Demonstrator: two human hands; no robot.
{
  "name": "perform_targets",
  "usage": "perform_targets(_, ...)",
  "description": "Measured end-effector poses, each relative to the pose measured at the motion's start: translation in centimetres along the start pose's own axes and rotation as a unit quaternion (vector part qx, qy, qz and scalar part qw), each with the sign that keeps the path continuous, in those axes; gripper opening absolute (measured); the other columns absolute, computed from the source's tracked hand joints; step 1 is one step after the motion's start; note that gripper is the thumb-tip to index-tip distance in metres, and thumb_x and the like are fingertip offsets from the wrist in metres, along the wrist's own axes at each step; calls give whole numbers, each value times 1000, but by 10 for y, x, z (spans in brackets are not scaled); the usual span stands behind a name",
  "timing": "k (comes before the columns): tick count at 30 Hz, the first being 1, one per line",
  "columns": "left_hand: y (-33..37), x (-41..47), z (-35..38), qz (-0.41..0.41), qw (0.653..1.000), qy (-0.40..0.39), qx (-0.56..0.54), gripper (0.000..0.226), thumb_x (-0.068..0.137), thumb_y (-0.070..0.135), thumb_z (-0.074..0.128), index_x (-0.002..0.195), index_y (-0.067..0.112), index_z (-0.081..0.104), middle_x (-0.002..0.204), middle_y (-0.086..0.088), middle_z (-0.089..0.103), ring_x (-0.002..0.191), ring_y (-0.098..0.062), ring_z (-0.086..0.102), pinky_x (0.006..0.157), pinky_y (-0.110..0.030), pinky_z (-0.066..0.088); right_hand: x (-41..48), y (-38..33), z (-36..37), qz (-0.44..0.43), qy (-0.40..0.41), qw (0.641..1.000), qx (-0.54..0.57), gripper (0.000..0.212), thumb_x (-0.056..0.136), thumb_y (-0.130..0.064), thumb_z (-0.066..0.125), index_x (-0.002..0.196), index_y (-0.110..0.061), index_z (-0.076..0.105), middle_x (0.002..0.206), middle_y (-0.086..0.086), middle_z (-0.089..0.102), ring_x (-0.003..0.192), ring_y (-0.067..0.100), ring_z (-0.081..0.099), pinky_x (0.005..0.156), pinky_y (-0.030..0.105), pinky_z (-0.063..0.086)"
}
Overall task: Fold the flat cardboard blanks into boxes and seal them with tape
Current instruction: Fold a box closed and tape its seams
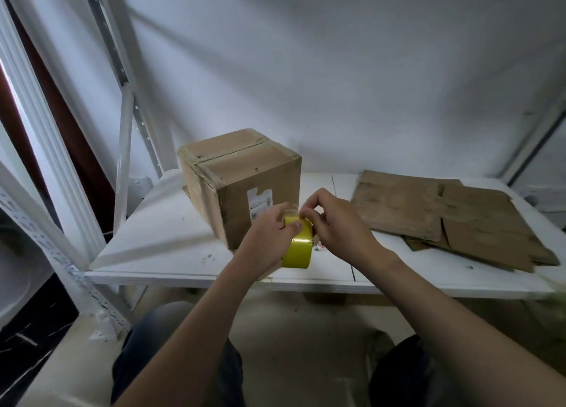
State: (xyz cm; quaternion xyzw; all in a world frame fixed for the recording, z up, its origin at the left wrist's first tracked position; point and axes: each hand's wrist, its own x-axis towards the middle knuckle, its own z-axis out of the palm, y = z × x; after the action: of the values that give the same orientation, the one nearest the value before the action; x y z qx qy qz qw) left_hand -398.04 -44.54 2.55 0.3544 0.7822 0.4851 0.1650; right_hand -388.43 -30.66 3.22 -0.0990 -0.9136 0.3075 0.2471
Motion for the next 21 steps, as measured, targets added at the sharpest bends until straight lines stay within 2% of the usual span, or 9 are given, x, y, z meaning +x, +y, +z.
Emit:
perform_targets(3, -3, 11, 8, -14, 1000, -8, 13, 39, 100, 31, 59, 137, 21, 55, 127, -1, 61, 111, -19, 62, 97, -45, 53, 2, 11, 0, 1, 4, 1000, -28, 9, 104, -29, 54, 96, -29, 50, 89, -11, 66, 69, 7, 62, 66, 39, 53)
perform_targets(6, -16, 19, 12, -21, 999, -19, 41, 31, 101, 31, 57, 129, 18, 59, 116, 1, 63, 99, -13, 61, 83, -29, 52, 5, 20, 9, 8, -24, 997, -69, 7, 104, -34, 51, 101, -28, 49, 86, -9, 66, 67, 10, 65, 67, 43, 57)
perform_targets(9, -32, 25, 15, -41, 998, -4, 41, 31, 97, 36, 65, 122, 27, 50, 112, 4, 64, 97, -11, 62, 83, -29, 54, 9, 32, 18, 15, -40, 995, -91, 8, 103, -39, 51, 99, -33, 49, 83, -12, 66, 69, 9, 64, 68, 44, 57)
perform_targets(11, -41, 29, 15, -21, 997, 47, 61, 39, 89, 37, 75, 113, 29, 45, 101, 8, 64, 91, -8, 64, 79, -27, 55, 10, 41, 21, 31, -44, 995, -89, 8, 103, -40, 53, 97, -35, 50, 81, -13, 65, 69, 7, 64, 68, 42, 56)
perform_targets(13, -51, 35, 13, 22, 993, 84, 80, 37, 85, 32, 80, 103, 29, 47, 96, 9, 65, 86, -6, 65, 75, -24, 56, 8, 49, 22, 51, -37, 995, -79, 8, 102, -41, 54, 95, -37, 51, 81, -13, 67, 70, 6, 65, 68, 41, 55)
perform_targets(17, -68, 32, 15, 103, 988, 69, 94, 27, 88, 21, 74, 87, 32, 49, 90, 14, 71, 85, 1, 69, 76, -22, 59, -2, 65, 31, 84, -50, 993, -69, 9, 100, -41, 56, 93, -40, 51, 84, -14, 68, 71, 5, 65, 70, 36, 54)
perform_targets(19, -76, 26, 20, 119, 988, 58, 74, 19, 88, 22, 75, 89, 26, 56, 90, 14, 71, 85, 1, 69, 74, -18, 58, -9, 67, 39, 86, -63, 991, -75, 9, 100, -42, 56, 94, -40, 50, 81, -17, 64, 73, 3, 62, 67, 29, 51)
perform_targets(21, -80, 21, 26, 124, 989, 45, 60, 16, 87, 23, 76, 96, 22, 62, 91, 16, 70, 88, 5, 68, 73, -11, 54, -14, 66, 45, 79, -70, 992, -74, 8, 100, -43, 57, 94, -41, 51, 83, -16, 66, 74, 3, 62, 68, 28, 51)
